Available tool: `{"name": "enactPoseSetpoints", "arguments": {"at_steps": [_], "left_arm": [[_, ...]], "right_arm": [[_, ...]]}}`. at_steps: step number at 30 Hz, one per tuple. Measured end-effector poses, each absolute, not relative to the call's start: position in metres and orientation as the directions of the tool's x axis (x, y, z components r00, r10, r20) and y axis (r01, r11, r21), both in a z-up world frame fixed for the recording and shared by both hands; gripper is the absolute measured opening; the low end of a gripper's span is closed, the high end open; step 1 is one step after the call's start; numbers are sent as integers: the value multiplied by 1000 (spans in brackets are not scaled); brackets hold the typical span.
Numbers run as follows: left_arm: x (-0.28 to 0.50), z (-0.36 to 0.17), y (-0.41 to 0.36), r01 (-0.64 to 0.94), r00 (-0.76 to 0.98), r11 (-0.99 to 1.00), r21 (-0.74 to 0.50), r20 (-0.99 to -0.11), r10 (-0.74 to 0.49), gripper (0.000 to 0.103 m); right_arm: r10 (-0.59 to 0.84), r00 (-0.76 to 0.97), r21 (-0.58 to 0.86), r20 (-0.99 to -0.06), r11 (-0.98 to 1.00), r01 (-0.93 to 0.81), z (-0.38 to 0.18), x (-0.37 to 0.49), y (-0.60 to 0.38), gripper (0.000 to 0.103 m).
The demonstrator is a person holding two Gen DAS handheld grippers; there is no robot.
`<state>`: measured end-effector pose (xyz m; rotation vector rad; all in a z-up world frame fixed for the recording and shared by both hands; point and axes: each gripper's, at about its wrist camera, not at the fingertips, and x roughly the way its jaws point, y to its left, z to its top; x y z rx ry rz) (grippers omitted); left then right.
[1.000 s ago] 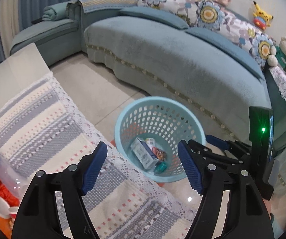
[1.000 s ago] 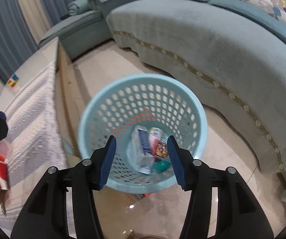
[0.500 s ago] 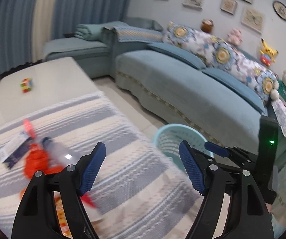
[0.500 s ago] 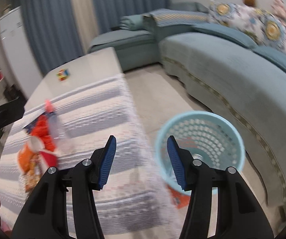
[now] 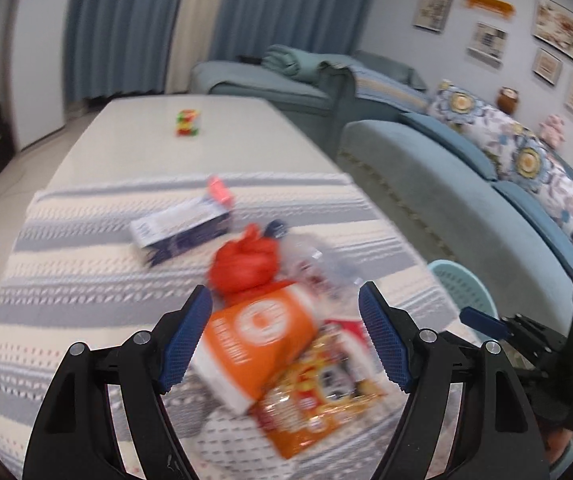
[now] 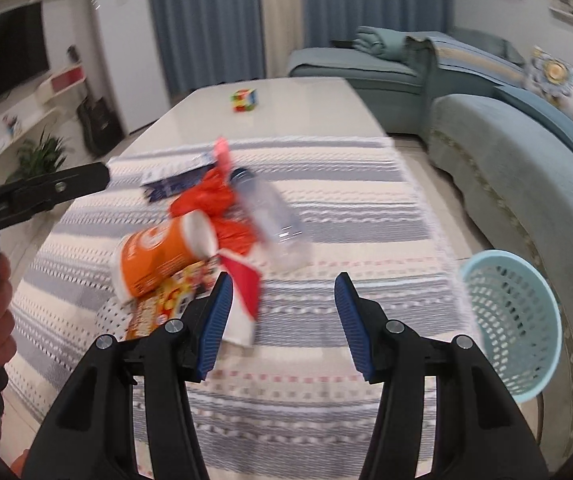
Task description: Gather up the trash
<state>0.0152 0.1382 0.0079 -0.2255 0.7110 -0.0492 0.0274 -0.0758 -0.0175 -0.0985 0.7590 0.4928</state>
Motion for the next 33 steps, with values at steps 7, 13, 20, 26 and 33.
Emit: {"name": "enactPoseSetpoints", "arguments": {"at_steps": [7, 13, 20, 26, 33], "left_arm": [[12, -38, 162, -102, 701, 968, -229, -707, -94, 74], [16, -66, 173, -130, 669, 938, -320, -727, -155, 70], [26, -88, 185, -157, 646, 875, -458, -718, -260, 56], [26, -91, 183, -131, 651, 843, -522, -686, -325, 20], [3, -74, 192, -141, 696, 831, -538, -651, -303, 10]], "right_arm": [[418, 542, 103, -729, 850, -517, -44, 23, -41, 49], [420, 484, 123, -768, 837, -533, -61, 26, -29, 49], [407, 413, 125, -814, 819, -560, -76, 28, -15, 18], [420, 445, 102, -791, 807, -581, -67, 19, -14, 9], [444, 491, 119, -749, 820, -561, -53, 19, -29, 9]]}}
